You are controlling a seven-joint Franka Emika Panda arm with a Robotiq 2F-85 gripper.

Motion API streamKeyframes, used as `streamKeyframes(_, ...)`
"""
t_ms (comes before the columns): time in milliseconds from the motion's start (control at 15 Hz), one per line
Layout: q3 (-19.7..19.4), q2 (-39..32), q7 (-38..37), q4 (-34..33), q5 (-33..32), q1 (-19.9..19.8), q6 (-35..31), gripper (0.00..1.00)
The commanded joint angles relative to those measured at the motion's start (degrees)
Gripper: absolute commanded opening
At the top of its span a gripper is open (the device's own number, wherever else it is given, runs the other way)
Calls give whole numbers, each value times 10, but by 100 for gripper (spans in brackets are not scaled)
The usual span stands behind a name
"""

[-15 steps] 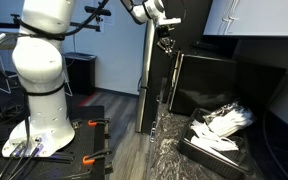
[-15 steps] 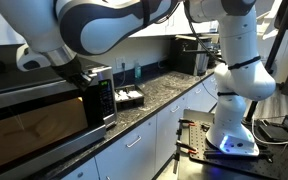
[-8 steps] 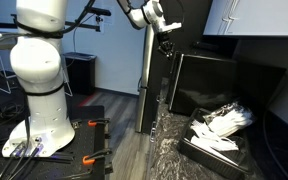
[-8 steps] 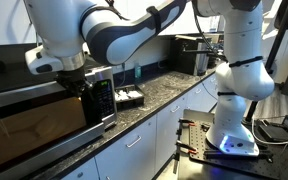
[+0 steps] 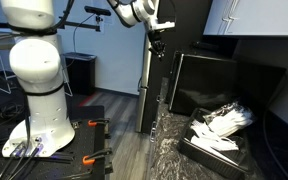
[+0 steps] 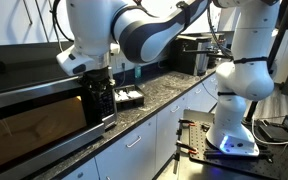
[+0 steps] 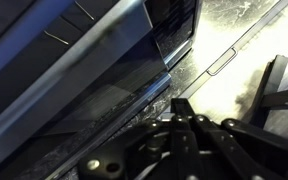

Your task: Close the microwave door

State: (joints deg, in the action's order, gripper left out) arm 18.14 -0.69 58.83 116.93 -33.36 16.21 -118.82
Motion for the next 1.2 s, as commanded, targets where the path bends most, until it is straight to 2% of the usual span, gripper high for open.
streamKeyframes(0, 7, 32, 50, 15, 13, 15, 53, 0)
streamKeyframes(200, 17, 4, 89, -23, 9, 28, 111, 0)
streamKeyframes(267, 11, 17, 60, 1, 5, 24, 79, 1)
streamKeyframes(733, 14, 6, 74, -11, 5, 29, 95, 0)
streamKeyframes(1133, 10, -15, 102, -15, -119, 26, 89, 0)
